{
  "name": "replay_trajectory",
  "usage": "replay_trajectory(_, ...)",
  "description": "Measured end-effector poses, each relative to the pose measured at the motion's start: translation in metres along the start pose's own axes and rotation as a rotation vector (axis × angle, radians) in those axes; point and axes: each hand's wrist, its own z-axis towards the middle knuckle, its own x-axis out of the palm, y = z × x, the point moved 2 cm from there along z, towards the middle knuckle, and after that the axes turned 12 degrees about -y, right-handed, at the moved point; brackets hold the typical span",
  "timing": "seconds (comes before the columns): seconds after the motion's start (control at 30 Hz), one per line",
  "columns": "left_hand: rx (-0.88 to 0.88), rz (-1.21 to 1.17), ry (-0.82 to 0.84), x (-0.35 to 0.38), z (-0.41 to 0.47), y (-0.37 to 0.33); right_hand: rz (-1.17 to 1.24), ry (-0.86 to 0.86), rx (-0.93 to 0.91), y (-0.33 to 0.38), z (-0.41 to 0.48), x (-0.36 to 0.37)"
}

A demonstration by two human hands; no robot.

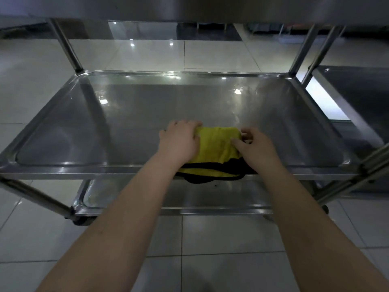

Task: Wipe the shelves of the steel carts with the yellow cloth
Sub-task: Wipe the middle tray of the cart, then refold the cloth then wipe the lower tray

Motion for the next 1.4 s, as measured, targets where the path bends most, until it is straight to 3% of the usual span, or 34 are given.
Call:
replay_trajectory(0.1,0.055,0.088,0.066,0.005,0.014,0.006,-0.003,0.009,0.063,0.008,0.004,0.007)
replay_trajectory(0.2,0.094,0.029,0.080,0.014,0.015,0.008,-0.002,0.017,0.051,0.010,0.005,0.012)
replay_trajectory(0.47,0.174,-0.134,-0.054,0.019,-0.006,0.007,-0.215,0.072,-0.152,0.012,-0.006,0.007)
replay_trajectory(0.63,0.205,-0.161,-0.058,0.008,-0.029,-0.002,-0.290,0.164,-0.079,0.019,-0.021,-0.006)
replay_trajectory(0.73,0.145,-0.218,-0.073,0.002,-0.051,-0.005,-0.331,0.224,-0.038,0.023,-0.036,-0.013)
replay_trajectory(0.83,0.066,-0.131,-0.068,-0.008,-0.070,-0.017,-0.333,0.295,0.065,0.035,-0.051,-0.024)
replay_trajectory(0.97,-0.070,0.106,0.155,-0.030,-0.114,-0.037,-0.317,0.419,0.258,0.057,-0.083,-0.047)
replay_trajectory(1.07,-0.125,0.055,0.259,-0.074,-0.157,-0.049,-0.325,0.506,0.296,0.083,-0.118,-0.078)
replay_trajectory(1.23,-0.239,-0.014,0.295,-0.199,-0.188,-0.072,-0.145,0.595,-0.003,0.169,-0.162,-0.145)
replay_trajectory(1.4,-0.400,-0.107,0.089,-0.349,-0.196,-0.092,-0.067,0.669,-0.170,0.284,-0.190,-0.203)
